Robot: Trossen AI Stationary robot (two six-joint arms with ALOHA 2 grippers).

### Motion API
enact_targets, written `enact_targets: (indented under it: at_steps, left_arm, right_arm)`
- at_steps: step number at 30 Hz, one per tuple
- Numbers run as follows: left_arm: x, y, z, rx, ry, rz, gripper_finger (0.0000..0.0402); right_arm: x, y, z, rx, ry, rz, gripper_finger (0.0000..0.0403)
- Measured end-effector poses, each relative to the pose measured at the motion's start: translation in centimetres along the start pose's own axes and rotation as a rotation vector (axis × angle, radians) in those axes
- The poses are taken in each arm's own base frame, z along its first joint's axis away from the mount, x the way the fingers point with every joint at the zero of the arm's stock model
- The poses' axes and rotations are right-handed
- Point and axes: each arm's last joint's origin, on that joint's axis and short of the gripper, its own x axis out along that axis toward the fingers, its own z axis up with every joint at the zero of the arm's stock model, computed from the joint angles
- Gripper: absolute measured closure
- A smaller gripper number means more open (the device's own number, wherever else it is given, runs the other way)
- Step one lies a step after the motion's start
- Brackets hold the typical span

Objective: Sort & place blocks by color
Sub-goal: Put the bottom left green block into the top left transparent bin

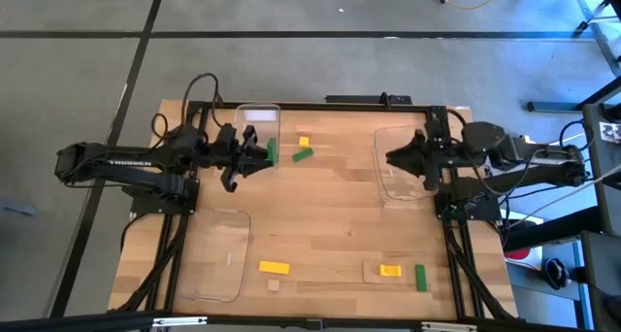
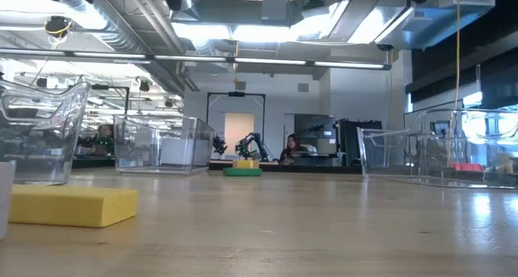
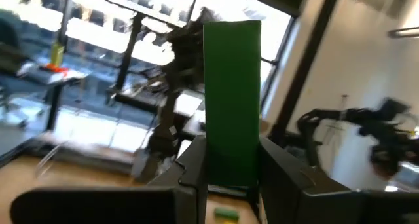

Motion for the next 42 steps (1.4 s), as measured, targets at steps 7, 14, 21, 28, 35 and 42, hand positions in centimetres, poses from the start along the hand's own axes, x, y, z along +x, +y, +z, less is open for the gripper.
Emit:
enact_targets:
  at_steps: [7, 14, 21, 28, 35, 42]
  left_arm:
    - [0.0, 0.5, -0.8, -0.029, 0.035, 0.153, 0.0314]
    - [1.4, 0.0, -2.8, -0.098, 0.092, 0.237, 0.0314]
    - [3.7, 0.2, -3.2, -0.077, 0.242, 0.413, 0.0314]
    - [2.3, 2.2, 1.3, 0.019, 0.558, 1.003, 0.0314]
    - [1.2, 8.7, 1.1, -0.196, 0.853, 1.189, 0.0314]
    - [1.4, 14.3, -3.0, -0.292, 1.147, 1.110, 0.0314]
  right_arm:
    - [0.3, 1.0, 0.2, 0.020, 0.220, 0.160, 0.0240]
    - [2.2, 0.7, 0.2, -0.065, 0.152, 0.073, 0.0240]
    - [4.8, 0.6, 0.3, -0.174, 0.105, 0.049, 0.0240]
    - [5.9, 0.4, -0.1, -0.173, 0.127, 0.029, 0.0240]
    - [6.7, 0.1, -0.3, -0.174, 0.125, -0.022, 0.0240]
    - [7.3, -0.1, -0.5, -0.173, 0.138, -0.034, 0.0240]
